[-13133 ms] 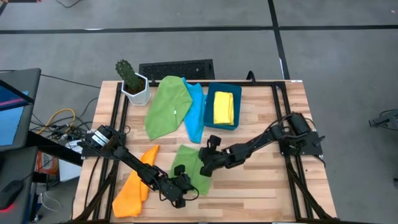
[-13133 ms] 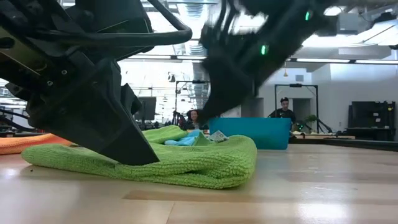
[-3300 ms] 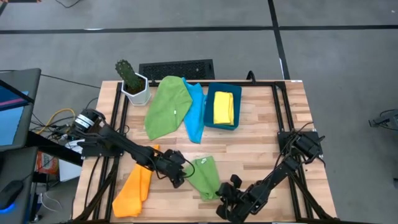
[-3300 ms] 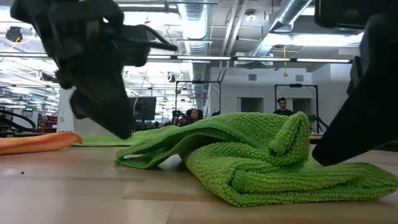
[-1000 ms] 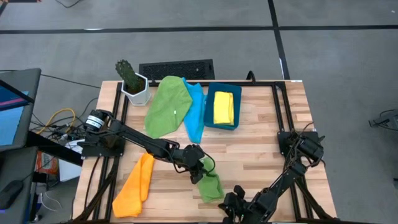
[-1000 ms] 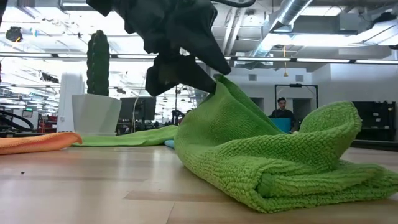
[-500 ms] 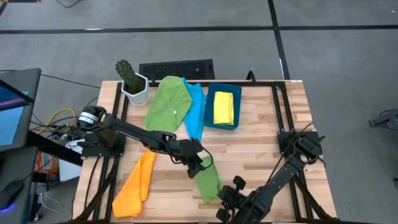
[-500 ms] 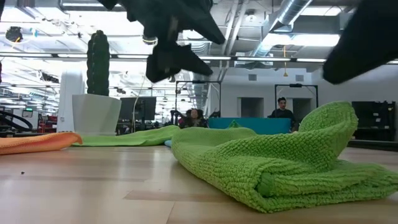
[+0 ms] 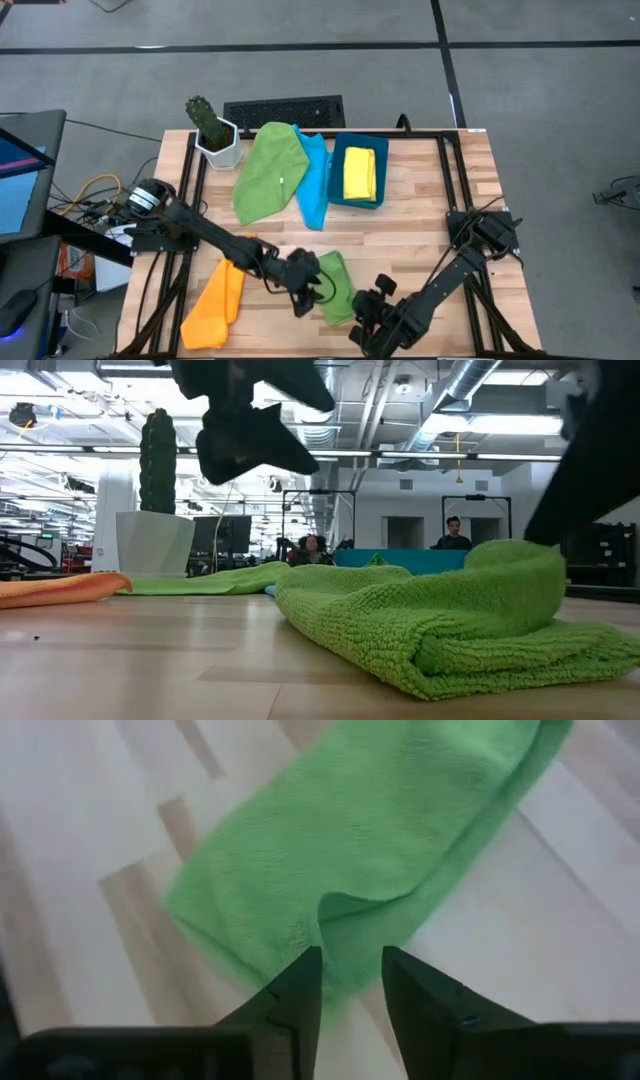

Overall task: Fold microfiber towels
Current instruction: Fold the right green towel

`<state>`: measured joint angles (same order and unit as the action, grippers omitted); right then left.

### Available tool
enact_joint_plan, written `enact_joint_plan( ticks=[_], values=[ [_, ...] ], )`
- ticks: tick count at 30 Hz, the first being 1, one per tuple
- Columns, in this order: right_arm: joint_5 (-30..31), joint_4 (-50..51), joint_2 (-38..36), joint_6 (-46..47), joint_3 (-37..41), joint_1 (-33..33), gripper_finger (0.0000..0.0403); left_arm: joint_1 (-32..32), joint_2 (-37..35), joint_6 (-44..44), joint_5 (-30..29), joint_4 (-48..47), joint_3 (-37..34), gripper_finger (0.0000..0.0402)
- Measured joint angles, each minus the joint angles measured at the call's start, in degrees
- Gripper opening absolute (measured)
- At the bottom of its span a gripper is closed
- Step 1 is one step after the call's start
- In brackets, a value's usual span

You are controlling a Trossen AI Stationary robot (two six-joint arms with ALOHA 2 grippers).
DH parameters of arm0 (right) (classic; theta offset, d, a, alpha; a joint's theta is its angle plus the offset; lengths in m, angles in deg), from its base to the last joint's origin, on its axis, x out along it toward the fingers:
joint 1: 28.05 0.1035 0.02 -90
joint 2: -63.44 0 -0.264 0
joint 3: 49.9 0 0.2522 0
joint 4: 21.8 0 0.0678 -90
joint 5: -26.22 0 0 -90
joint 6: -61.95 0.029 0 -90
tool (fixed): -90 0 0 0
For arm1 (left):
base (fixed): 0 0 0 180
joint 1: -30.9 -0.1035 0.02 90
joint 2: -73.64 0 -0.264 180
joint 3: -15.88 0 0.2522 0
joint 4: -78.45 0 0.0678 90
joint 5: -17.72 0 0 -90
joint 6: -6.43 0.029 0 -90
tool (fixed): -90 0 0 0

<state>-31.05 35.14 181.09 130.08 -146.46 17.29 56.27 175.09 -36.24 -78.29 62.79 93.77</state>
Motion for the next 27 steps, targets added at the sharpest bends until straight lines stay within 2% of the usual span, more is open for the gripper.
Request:
enact_joint_plan(
  ticks=[7, 17, 24, 27],
  values=[
    [-5.12, -2.46, -0.23, -2.54, 0.58, -1.18, 0.0129, 3.17, 6.72, -2.71, -0.74, 6.18, 0.01, 0.0201],
    [-5.66, -3.12, -0.23, 2.08, 0.58, 1.95, 0.0060, 4.90, 13.08, -6.80, 0.29, 14.08, 0.01, 0.0178],
    [3.09, -2.99, -4.15, 3.84, 0.32, 2.96, 0.0049, 5.05, 13.09, -7.57, -4.78, 15.83, 0.11, 0.0160],
    [4.80, -1.01, -5.22, 3.86, 0.43, 1.95, 0.0054, 5.25, 13.08, -7.07, -5.81, 15.12, 0.87, 0.0150]
  ],
)
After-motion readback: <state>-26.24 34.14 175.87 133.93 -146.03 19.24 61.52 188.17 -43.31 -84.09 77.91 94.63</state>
